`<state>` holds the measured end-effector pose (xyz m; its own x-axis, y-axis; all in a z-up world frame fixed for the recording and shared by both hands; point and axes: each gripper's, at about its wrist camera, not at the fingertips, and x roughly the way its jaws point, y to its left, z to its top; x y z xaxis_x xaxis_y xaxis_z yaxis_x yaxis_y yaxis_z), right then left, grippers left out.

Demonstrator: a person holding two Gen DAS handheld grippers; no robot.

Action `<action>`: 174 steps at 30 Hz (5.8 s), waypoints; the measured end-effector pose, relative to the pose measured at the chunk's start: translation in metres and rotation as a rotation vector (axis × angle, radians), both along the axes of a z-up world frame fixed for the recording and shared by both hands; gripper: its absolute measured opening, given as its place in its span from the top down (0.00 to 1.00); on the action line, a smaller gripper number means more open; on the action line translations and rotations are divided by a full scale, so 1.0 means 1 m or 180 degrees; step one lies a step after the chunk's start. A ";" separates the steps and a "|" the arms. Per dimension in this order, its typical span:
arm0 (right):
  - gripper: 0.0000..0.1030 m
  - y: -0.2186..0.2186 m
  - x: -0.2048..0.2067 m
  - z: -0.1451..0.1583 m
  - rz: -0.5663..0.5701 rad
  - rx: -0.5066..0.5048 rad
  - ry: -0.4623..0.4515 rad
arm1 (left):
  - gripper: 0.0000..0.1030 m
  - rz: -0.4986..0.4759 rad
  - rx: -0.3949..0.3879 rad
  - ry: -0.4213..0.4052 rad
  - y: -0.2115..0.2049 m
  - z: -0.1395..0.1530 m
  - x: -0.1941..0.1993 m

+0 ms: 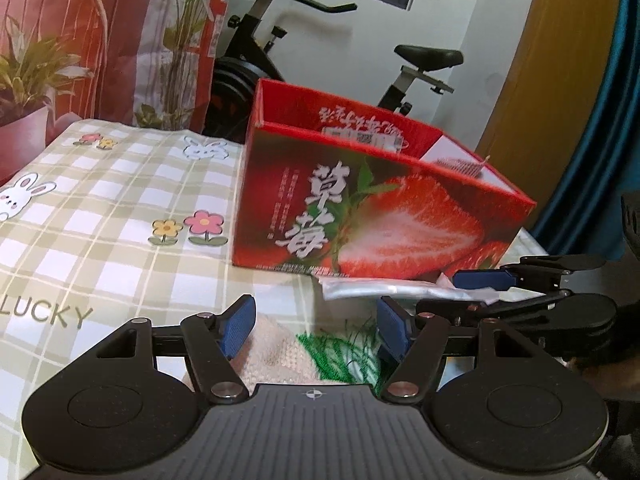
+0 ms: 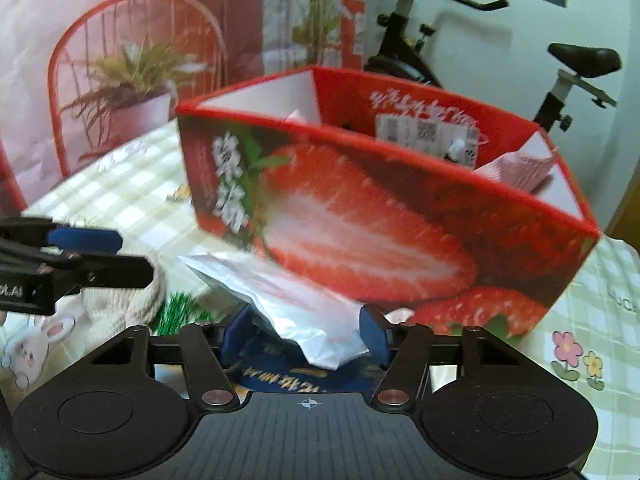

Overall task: Organize soft objects
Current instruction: 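Grasp the clear bag of green cables with the left gripper and lift, then lower the cable bag into the red box and open the left gripper, then move the left tool down to the blue-and-white packet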

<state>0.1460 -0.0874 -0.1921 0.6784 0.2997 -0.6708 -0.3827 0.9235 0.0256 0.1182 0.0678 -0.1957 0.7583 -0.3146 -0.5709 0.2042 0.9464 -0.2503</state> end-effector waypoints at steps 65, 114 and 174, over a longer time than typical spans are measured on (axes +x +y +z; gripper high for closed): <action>0.82 -0.051 -0.016 0.066 0.0025 0.0486 -0.0890 | 0.66 -0.0783 0.0049 -0.0551 -0.029 0.061 0.039; 0.73 -0.064 0.104 0.058 -0.0536 0.0533 -0.0216 | 0.41 -0.0407 0.0251 -0.0035 -0.035 0.070 0.135; 0.48 -0.057 -0.079 -0.020 -0.0447 0.0516 -0.0346 | 0.72 -0.0608 -0.0604 0.0714 -0.037 -0.030 -0.001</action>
